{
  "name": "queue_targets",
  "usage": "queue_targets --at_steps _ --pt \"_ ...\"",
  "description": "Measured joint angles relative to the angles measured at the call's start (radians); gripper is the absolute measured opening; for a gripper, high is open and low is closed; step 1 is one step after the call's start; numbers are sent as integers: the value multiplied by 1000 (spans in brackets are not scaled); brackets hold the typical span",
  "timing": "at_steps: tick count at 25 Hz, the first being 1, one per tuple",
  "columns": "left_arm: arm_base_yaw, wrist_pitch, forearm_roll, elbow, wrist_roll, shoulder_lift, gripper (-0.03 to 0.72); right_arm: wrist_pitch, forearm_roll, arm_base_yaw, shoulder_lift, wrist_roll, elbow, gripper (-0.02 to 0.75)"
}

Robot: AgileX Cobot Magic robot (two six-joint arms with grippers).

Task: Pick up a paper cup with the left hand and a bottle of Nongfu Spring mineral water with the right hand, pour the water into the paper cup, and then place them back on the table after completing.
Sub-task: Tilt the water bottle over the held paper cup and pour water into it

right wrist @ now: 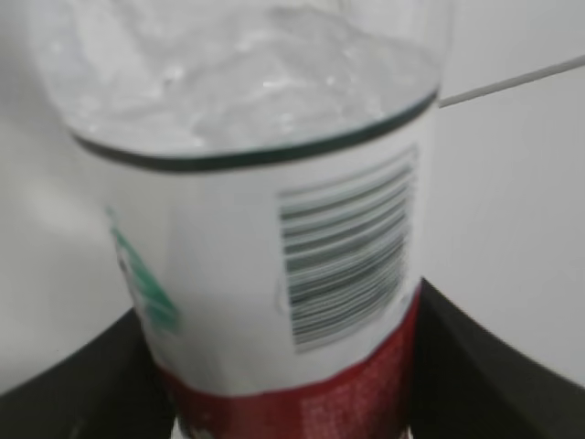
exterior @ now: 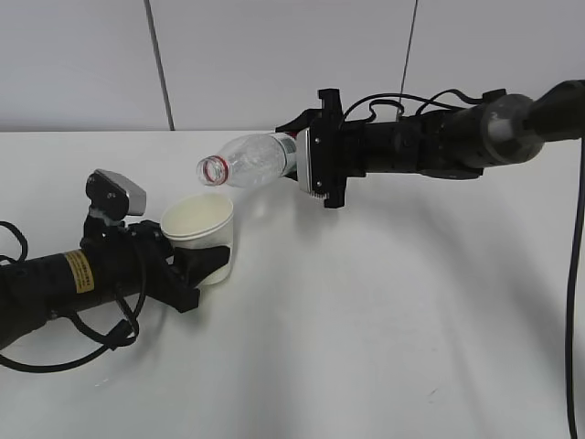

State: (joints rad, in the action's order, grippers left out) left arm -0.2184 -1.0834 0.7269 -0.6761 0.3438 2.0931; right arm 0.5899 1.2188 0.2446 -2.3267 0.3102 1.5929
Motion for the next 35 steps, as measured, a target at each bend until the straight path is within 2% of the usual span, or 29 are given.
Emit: queue_targets --at_steps 11,35 --pt "0 54 21 -1 0 0 361 -26 2 0 0 39 55 470" --pt "0 61 84 -1 0 0 360 -32 2 8 0 249 55 470"
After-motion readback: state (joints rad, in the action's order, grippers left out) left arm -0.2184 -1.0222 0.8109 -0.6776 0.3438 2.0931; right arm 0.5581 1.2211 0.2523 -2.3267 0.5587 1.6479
